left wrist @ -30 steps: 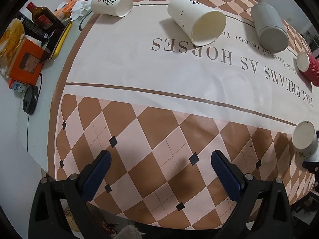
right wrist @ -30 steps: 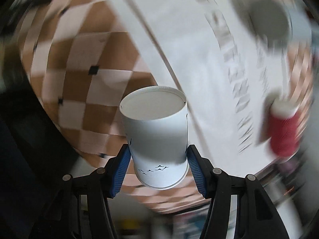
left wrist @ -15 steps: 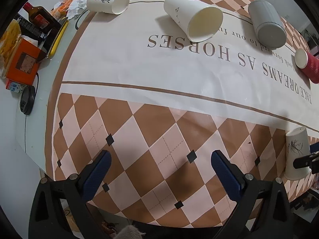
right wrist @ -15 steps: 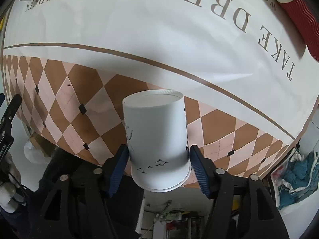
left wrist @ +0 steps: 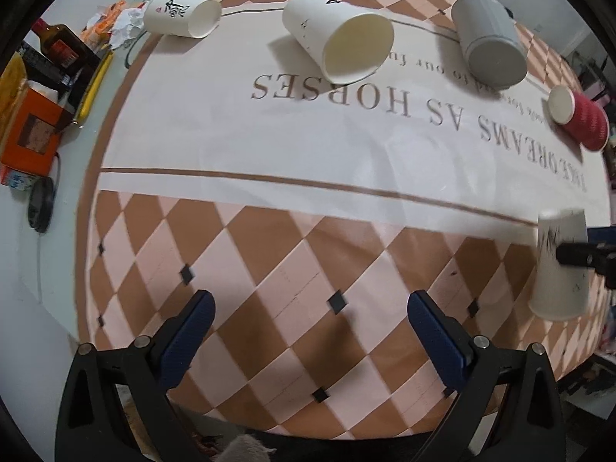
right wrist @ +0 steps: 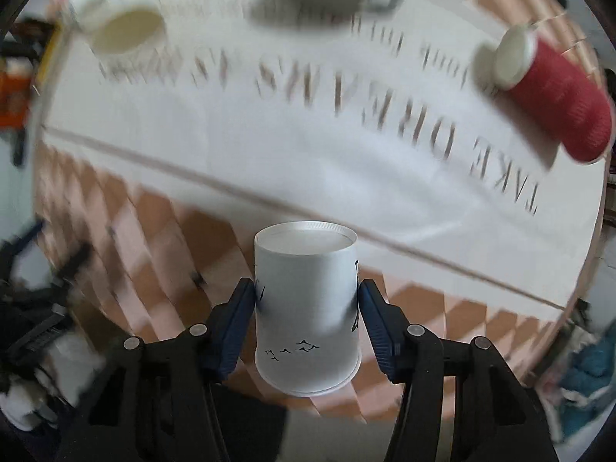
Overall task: Flip cup upside down
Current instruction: 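Lower the inverted white cup onto the tablecloth with the right tool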
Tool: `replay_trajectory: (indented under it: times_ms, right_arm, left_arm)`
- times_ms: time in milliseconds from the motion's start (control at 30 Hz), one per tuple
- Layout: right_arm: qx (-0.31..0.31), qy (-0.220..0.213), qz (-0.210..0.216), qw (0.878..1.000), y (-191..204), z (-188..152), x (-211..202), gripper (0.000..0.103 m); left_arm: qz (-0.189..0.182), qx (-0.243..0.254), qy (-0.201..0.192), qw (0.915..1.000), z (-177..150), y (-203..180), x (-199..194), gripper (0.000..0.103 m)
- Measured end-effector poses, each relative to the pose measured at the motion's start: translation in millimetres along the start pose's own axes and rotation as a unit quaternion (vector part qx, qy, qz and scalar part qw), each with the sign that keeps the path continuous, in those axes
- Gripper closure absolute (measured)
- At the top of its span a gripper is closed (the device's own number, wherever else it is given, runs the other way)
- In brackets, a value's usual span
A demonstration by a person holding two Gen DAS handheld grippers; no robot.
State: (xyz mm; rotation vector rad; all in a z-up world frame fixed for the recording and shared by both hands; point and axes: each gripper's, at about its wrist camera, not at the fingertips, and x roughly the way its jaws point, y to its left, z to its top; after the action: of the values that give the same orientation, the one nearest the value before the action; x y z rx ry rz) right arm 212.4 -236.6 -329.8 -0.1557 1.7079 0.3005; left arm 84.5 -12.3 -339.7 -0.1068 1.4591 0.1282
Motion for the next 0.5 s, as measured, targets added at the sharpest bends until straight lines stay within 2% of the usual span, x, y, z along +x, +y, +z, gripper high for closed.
replay_trajectory:
  times_ms: [133, 267, 433, 500]
  right_arm:
    - [0.024, -0.131, 0.004, 0.991, 0.7, -5.3, -27.6, 0.045]
    - [0.056, -0.256, -0.012, 0.965, -3.8, 1.4, -41.3, 0.045]
    - [0.065, -0.343, -0.045, 0.936, 5.2, 9.9, -32.6, 0.046]
    - [0.058, -0.355, -0.054, 0.931, 8.5, 13.4, -30.6, 0.046]
  left_arm:
    - [-0.015, 0.001, -0.006, 0.9999, 8.4, -6.0, 6.4, 0.001]
    - [-0.016, 0.017, -0.017, 0.9996, 18.5, -19.2, 14.6, 0.000]
    - [-0.012, 0.030, -0.024, 0.9992, 30.5, -35.3, 27.0, 0.000]
    - [-0.010, 0.037, -0.029, 0.9989, 31.7, -43.3, 29.0, 0.000]
